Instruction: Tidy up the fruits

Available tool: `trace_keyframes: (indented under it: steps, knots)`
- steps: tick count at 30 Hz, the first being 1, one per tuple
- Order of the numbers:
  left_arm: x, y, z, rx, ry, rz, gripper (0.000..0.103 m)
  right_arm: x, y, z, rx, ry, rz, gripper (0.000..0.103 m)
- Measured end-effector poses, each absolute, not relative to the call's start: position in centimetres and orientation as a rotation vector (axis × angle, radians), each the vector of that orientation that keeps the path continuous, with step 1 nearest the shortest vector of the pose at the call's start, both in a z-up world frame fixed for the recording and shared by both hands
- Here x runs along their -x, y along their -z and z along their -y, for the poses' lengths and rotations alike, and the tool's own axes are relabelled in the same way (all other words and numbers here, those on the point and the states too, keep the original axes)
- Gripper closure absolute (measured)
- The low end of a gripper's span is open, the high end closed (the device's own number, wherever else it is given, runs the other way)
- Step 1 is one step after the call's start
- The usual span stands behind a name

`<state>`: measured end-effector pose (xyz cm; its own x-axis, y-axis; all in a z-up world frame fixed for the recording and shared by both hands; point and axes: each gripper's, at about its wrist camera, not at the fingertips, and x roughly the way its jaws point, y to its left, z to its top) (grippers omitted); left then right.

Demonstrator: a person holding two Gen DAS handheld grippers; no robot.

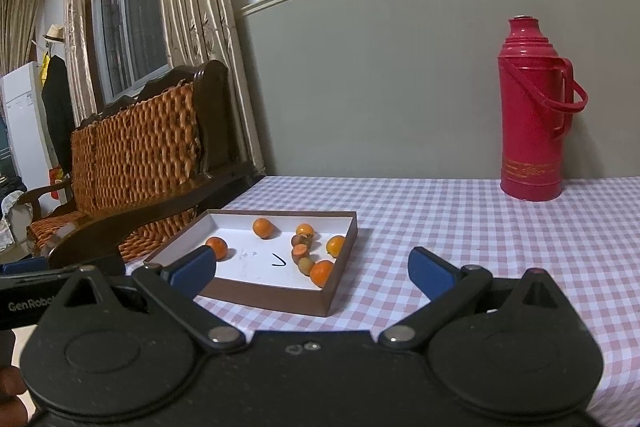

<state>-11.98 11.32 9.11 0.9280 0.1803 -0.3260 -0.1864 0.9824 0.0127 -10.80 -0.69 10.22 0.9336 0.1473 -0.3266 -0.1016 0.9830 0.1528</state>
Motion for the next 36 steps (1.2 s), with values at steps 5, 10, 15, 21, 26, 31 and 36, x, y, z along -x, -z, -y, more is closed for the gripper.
trace_keyframes:
  steps: [5,10,15,21,26,31,36]
  knots:
    - [11.98,-9.09,-11.22,0.018,-0.187,-0.334,0.0,10.79,-10.18,0.65,-0.134,-0.131,-0.345,0.006]
    - [11.99,-9.0,-11.31,0.016,-0.187,-0.335,0.0,10.79,-10.11,0.57,-0.136,-0.13,-0.346,0.006]
    - [12.0,-9.03,-11.39,0.019,-0.184,-0.334,0.0,10.77,-10.07,0.56,-0.136,-0.132,-0.347,0.006]
    - [11.98,-9.06,-11.32,0.016,-0.185,-0.335,0.0,10.7,-10.03,0.58,-0.137,-0.134,-0.348,0.006]
    - [11.99,-9.04,-11.28,0.017,-0.184,-0.334,0.0,10.7,-10.05,0.56,-0.137,-0.134,-0.349,0.006]
    - [11.97,-9.1,-11.22,0.015,-0.181,-0.336,0.0,10.68,-10.04,0.51,-0.135,-0.135,-0.349,0.006]
    - [11.87,-9.14,-11.14,0.012,-0.178,-0.335,0.0,10.65,-10.01,0.5,-0.133,-0.135,-0.349,0.006]
